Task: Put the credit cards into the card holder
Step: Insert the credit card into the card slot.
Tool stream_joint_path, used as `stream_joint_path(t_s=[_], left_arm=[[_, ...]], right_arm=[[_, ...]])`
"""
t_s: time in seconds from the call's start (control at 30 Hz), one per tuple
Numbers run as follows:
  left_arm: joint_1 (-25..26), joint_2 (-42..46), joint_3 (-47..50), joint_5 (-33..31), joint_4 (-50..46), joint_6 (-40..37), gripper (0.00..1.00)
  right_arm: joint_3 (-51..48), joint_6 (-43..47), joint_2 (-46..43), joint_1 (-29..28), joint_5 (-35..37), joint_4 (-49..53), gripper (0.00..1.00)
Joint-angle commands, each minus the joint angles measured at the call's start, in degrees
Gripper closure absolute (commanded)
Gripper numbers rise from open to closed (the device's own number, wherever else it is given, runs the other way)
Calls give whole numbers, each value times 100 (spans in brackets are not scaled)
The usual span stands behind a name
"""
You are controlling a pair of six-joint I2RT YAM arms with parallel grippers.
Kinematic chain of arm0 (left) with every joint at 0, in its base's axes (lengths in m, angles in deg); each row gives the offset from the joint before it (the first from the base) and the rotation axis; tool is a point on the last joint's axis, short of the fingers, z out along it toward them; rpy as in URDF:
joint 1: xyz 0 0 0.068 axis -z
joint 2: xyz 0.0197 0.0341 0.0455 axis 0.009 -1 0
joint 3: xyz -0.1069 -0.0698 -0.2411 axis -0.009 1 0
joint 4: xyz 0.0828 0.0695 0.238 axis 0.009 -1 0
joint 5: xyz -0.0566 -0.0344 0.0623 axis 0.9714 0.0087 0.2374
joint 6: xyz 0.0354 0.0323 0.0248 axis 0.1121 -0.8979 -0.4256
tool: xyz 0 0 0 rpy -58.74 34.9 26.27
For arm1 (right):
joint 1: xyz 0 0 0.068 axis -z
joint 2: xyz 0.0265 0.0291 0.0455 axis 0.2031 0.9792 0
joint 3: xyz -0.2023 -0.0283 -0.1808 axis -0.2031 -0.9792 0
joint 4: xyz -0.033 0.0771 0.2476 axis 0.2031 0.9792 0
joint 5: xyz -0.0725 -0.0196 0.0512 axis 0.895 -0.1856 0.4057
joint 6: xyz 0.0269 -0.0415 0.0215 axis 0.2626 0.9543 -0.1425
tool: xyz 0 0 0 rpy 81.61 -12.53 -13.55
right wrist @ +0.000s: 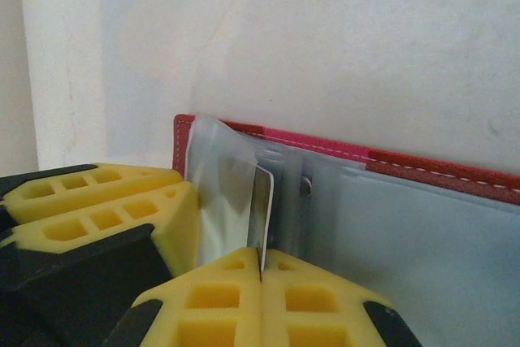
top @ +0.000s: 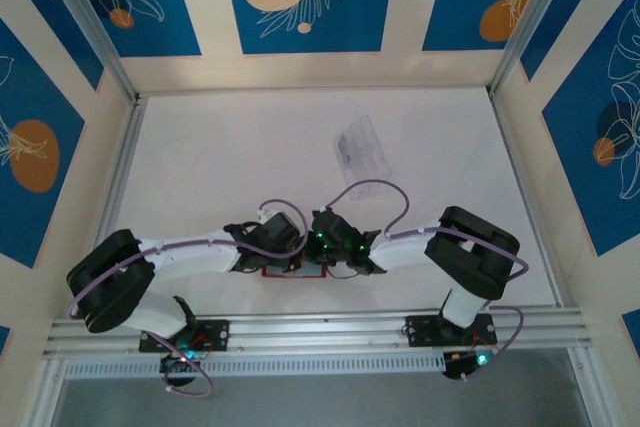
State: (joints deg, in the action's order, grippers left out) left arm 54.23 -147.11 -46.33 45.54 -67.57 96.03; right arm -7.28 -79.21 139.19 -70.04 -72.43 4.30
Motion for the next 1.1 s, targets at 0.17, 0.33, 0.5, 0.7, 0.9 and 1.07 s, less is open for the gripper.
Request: stream_joint_path(t_s=[0.17, 0.33, 0.5, 0.7, 0.9, 1.07], left_arm=[[113, -127, 324, 459, -496, 86, 84], [122, -191, 274, 468, -492, 49, 84], [122, -243, 253, 486, -474, 47, 84], [131, -245, 260, 486, -485, 54, 84], [139, -227, 272, 486, -489, 67, 84], [139, -253, 257, 493, -469, 67, 84]], right_arm=[[-204, -343, 130, -168, 756, 692, 100], [-368, -488, -7, -179, 956, 727, 100], [-441, -592, -54, -187, 1080, 755, 100], [-283, -569, 133, -229, 1086, 670, 100], [-225, -692, 240, -308, 1219, 609, 100], [-170, -747, 339, -383, 1245, 548, 100]])
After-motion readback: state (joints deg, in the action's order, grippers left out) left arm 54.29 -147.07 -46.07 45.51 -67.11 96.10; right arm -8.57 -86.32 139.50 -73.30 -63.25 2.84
